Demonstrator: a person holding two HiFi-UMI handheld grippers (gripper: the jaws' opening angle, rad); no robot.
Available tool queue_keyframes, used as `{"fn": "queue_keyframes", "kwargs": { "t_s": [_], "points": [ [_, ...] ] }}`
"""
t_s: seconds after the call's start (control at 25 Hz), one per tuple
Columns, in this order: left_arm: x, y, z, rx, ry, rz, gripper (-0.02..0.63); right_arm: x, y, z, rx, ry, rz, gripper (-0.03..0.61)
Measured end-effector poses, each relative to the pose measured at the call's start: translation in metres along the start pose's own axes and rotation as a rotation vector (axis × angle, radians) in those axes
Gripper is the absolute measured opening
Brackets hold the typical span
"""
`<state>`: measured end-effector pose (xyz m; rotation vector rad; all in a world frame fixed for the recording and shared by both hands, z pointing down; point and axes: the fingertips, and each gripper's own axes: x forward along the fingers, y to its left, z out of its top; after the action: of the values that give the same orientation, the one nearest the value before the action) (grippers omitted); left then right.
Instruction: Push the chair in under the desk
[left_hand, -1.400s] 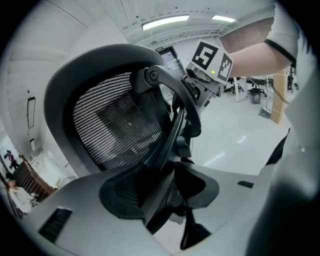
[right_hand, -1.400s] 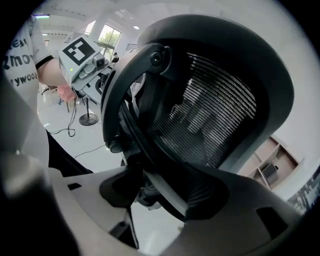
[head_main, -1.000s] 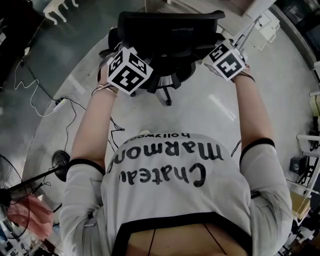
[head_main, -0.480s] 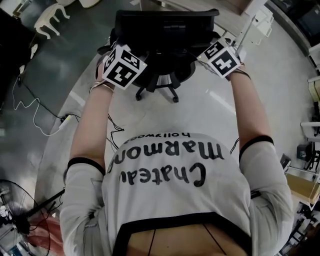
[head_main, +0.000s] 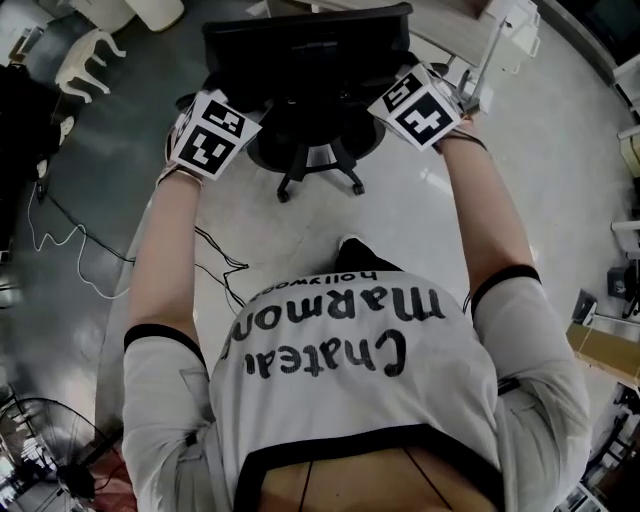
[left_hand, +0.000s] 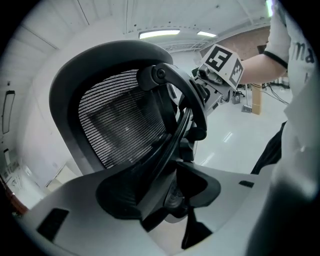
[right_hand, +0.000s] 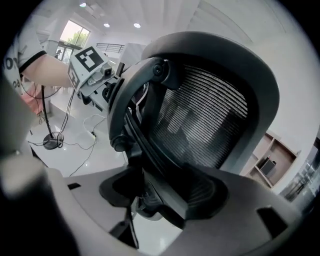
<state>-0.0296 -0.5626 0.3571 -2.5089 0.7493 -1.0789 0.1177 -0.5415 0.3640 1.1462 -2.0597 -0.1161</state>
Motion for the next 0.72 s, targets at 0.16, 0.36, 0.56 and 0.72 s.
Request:
{"fn": "queue_keyframes", "kwargs": {
  "t_s": [0.16, 0.36, 0.56, 0.72],
  "points": [
    [0.005, 0.013, -0.007, 0.012, -0.020, -0.015, 0.219, 0.007, 0.004, 0.009, 0.013, -0.039, -0.008, 0.259],
    [0.008, 0.045, -0.023, -0.014, 0.000, -0.091, 0.219, 0.026, 0.008, 0.030, 0.017, -0.038, 0.038, 0.259],
    [0.014, 0.068, -0.030, -0.030, 0.003, -0.127, 0.219, 0.045, 0.000, 0.041, 0.036, 0.049, 0.093, 0.243],
    [0.013, 0.076, -0.031, -0.011, -0.027, -0.111, 0.222, 0.049, 0.001, 0.044, -0.040, 0.097, 0.085, 0.236]
  ]
}}
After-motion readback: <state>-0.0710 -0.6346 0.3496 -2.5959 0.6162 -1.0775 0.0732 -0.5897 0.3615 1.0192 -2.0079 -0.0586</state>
